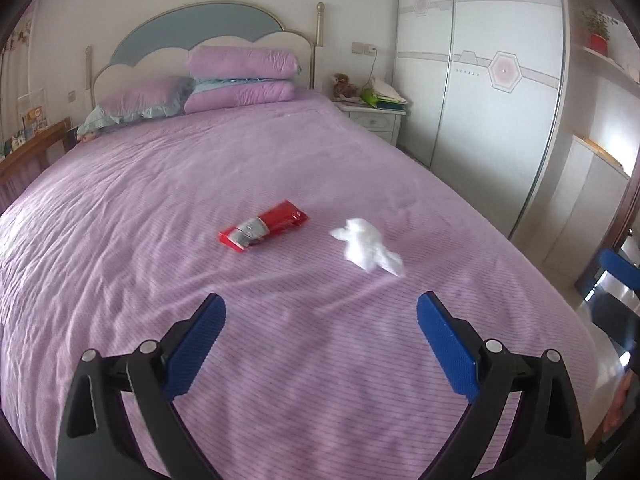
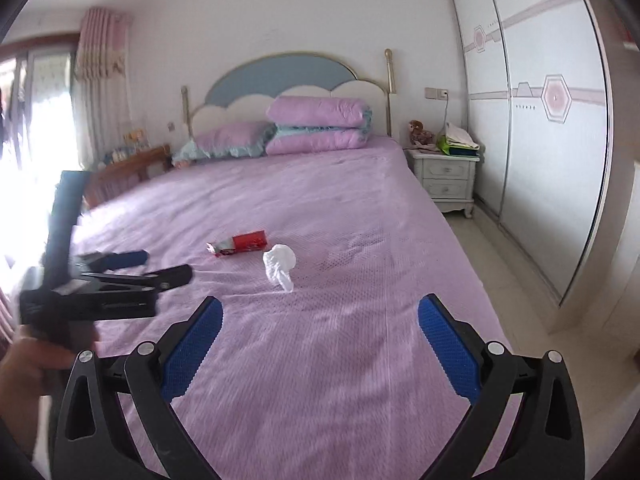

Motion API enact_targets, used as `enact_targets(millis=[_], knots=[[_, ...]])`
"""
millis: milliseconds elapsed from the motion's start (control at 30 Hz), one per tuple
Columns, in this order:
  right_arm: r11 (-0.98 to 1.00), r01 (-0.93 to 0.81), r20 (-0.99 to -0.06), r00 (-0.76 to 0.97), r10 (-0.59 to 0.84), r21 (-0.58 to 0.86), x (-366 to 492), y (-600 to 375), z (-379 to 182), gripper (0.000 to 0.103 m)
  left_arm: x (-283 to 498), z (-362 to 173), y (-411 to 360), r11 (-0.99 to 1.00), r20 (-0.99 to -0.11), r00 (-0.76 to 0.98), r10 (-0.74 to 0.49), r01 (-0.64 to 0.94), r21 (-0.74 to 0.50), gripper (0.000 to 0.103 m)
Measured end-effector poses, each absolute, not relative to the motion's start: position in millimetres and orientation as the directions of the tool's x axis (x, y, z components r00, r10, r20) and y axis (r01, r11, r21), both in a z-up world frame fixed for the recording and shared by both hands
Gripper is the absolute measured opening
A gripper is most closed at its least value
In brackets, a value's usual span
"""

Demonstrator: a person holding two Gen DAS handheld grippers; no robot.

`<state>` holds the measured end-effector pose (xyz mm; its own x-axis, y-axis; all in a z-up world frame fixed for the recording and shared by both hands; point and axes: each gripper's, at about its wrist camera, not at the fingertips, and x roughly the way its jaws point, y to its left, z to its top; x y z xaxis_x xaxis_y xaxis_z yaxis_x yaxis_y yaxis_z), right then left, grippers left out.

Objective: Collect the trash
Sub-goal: 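Move both empty tools back toward the red wrapper and white tissue, then grasp the red wrapper with the left gripper while the right gripper grasps the white tissue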

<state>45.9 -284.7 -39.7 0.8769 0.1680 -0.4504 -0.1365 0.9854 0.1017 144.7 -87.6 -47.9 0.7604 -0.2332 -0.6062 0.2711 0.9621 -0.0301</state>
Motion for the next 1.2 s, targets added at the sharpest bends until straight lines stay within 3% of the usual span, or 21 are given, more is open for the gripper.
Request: enact_targets(millis=[467, 700, 800, 900, 933, 1200], knots=[[0.971, -0.233, -0.530, 0.816, 0.230, 0.063, 121, -233, -49, 0.095, 262, -81, -69, 0.932, -0.674, 0.679, -0.291, 0.362, -0.037, 0.096], [0.954, -0.297, -0.606, 0.750, 0.265, 0.049, 185, -217, -61, 0.079, 315, -102, -70, 0.913, -0.714, 0.618, -0.328, 0.403, -0.070, 0.093], [0.949, -0.310, -0.618, 0.736, 0.278, 0.057, 199, -216, -66, 0.079, 331, -112, -70, 0.907, -0.732, 0.589, -0.343, 0.412, -0.094, 0.085], [0.948, -0.313, -0.621, 0.733, 0.279, 0.056, 204, -217, -68, 0.079, 342, -118, -72, 0.903, -0.752, 0.565, -0.340, 0.419, -0.094, 0.060], [0.948, -0.313, -0.620, 0.733, 0.280, 0.059, 205, -217, -68, 0.079, 346, -120, -71, 0.901, -0.759, 0.553, -0.344, 0.422, -0.100, 0.047], [0.953, -0.296, -0.635, 0.724, 0.268, 0.064, 206, -223, -72, 0.079, 353, -121, -75, 0.898, -0.766, 0.545, -0.340, 0.429, -0.093, 0.033]])
